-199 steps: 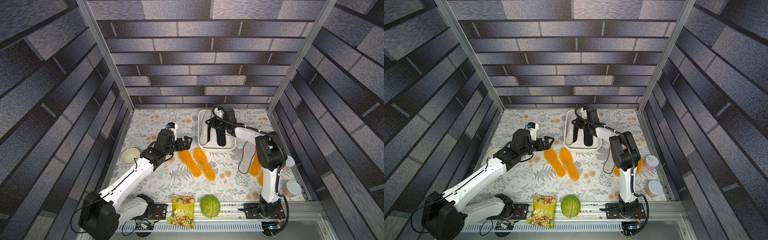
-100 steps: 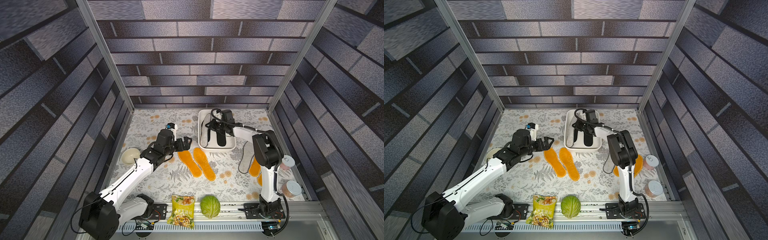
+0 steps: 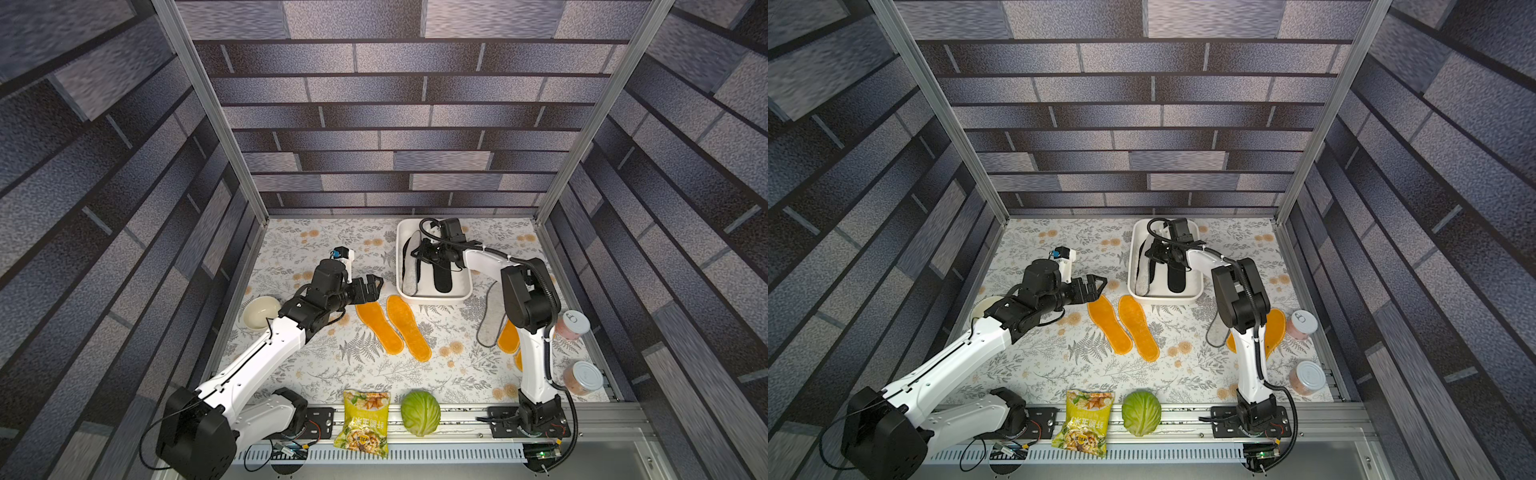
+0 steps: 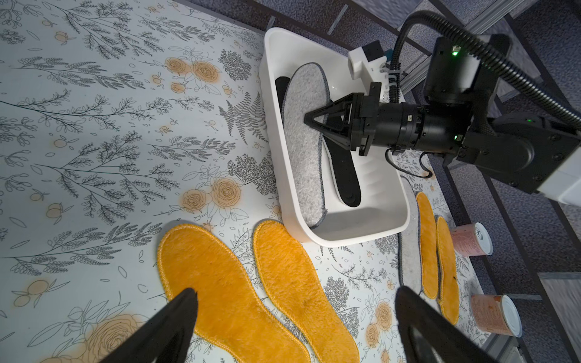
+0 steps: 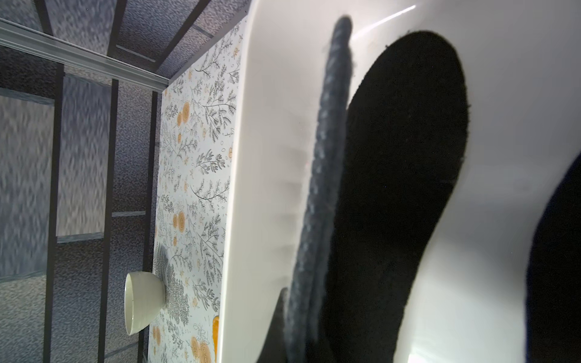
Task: Put the insoles into the storage box
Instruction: Place the insole in the storage box.
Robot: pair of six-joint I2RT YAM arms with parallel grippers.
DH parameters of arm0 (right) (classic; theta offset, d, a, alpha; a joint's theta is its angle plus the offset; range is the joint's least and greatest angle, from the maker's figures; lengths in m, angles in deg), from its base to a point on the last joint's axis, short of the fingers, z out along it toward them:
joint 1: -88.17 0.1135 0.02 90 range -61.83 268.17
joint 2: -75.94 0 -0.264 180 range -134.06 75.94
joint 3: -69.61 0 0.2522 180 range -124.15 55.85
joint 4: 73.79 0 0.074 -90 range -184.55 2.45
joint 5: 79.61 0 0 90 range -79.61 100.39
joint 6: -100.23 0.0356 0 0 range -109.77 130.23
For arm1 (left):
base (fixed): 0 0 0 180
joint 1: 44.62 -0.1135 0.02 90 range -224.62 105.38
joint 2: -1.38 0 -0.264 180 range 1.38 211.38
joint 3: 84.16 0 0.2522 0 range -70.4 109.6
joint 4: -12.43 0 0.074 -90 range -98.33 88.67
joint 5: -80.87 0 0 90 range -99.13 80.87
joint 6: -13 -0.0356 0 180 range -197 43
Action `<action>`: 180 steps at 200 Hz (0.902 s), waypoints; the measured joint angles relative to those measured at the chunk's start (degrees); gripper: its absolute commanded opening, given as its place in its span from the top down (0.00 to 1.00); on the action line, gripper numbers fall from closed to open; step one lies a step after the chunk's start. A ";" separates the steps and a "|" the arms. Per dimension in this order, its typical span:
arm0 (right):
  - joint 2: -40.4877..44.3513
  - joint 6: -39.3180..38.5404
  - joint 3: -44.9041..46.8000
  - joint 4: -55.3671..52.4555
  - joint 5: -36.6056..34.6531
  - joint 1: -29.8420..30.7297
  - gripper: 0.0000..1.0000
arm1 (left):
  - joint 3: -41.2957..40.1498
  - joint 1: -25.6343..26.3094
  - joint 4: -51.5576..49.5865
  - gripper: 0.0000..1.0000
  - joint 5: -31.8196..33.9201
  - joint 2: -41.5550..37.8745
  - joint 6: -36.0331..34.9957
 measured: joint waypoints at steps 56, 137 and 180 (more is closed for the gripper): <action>-0.55 0.26 0.00 0.85 1.70 -0.13 0.99 | 0.00 0.00 -0.37 0.00 0.00 0.00 0.00; -0.81 1.42 0.00 2.01 2.14 -0.46 0.93 | 0.00 0.00 -0.52 0.00 0.00 0.00 0.00; -1.70 2.21 0.00 1.99 1.97 -0.98 0.92 | 0.00 0.00 -0.50 0.00 0.00 0.00 0.00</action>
